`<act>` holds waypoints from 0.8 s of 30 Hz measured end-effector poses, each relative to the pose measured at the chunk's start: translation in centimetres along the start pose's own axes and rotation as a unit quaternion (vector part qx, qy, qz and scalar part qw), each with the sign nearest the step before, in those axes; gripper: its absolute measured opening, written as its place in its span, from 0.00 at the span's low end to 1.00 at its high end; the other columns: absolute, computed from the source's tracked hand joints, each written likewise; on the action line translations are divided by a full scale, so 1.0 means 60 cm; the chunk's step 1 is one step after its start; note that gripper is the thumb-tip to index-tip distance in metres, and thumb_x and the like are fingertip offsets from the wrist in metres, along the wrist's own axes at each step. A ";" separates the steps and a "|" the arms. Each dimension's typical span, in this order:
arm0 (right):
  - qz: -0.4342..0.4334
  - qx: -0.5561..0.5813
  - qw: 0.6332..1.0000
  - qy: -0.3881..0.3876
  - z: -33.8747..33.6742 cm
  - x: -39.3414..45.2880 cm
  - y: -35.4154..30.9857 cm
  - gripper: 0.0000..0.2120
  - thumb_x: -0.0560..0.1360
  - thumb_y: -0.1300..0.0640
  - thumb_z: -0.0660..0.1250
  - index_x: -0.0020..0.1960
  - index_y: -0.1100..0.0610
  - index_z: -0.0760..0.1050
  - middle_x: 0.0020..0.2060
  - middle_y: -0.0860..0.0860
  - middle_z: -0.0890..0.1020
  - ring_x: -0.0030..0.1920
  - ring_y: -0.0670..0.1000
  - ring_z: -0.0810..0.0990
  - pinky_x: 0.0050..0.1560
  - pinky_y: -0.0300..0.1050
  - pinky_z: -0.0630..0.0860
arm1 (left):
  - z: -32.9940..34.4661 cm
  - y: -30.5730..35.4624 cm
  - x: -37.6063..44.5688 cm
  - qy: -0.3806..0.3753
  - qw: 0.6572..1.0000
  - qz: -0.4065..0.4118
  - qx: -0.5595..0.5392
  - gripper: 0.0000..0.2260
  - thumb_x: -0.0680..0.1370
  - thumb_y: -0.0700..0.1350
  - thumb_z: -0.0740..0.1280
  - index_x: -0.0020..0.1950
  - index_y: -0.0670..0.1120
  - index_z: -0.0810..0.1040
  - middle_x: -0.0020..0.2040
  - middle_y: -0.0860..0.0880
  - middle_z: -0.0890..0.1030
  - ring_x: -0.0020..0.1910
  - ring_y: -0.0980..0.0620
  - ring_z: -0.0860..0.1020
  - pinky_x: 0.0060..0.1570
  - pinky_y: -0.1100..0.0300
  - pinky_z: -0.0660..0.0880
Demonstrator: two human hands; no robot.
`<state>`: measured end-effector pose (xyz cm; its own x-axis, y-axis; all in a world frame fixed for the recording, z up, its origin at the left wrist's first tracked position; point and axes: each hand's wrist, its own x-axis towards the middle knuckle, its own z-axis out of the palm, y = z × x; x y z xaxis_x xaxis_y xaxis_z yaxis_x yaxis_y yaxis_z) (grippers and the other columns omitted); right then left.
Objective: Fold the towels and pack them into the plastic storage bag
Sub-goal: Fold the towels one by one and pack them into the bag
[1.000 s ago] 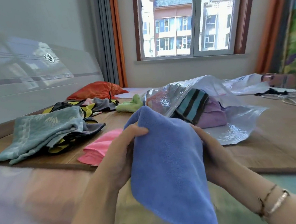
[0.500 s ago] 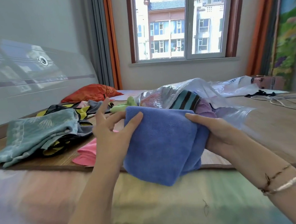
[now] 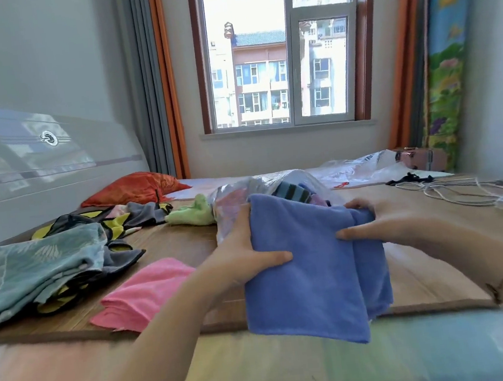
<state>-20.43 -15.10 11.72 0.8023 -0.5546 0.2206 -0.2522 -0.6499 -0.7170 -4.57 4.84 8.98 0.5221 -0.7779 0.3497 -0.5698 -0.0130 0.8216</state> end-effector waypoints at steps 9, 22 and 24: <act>-0.040 -0.016 0.991 -0.127 0.038 0.092 0.050 0.31 0.72 0.55 0.73 0.69 0.42 0.62 0.61 0.39 0.73 0.59 0.38 0.73 0.53 0.28 0.71 | 0.066 -0.018 0.136 -0.127 0.988 0.001 0.089 0.29 0.72 0.44 0.73 0.68 0.60 0.65 0.57 0.58 0.76 0.55 0.57 0.76 0.54 0.61 0.74; 0.026 0.389 0.910 0.140 0.114 0.263 0.162 0.19 0.74 0.59 0.71 0.63 0.58 0.74 0.55 0.54 0.82 0.56 0.54 0.80 0.59 0.52 0.77 | 0.074 -0.048 0.208 0.266 0.707 0.284 0.590 0.14 0.67 0.32 0.61 0.36 0.49 0.81 0.74 0.47 0.67 0.65 0.36 0.68 0.58 0.45 0.67; 0.032 0.418 0.890 0.179 0.123 0.294 0.156 0.11 0.75 0.61 0.69 0.57 0.59 0.75 0.50 0.54 0.82 0.53 0.55 0.80 0.54 0.50 0.78 | 0.070 -0.045 0.235 0.238 0.722 0.256 0.598 0.14 0.62 0.32 0.69 0.40 0.48 0.84 0.72 0.45 0.70 0.63 0.36 0.73 0.56 0.45 0.72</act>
<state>-4.64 -27.13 4.04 0.5395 -0.8036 0.2512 0.3192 -0.0809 -0.9442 1.66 -8.71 9.81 0.0465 -0.5731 0.8182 -0.7569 -0.5547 -0.3455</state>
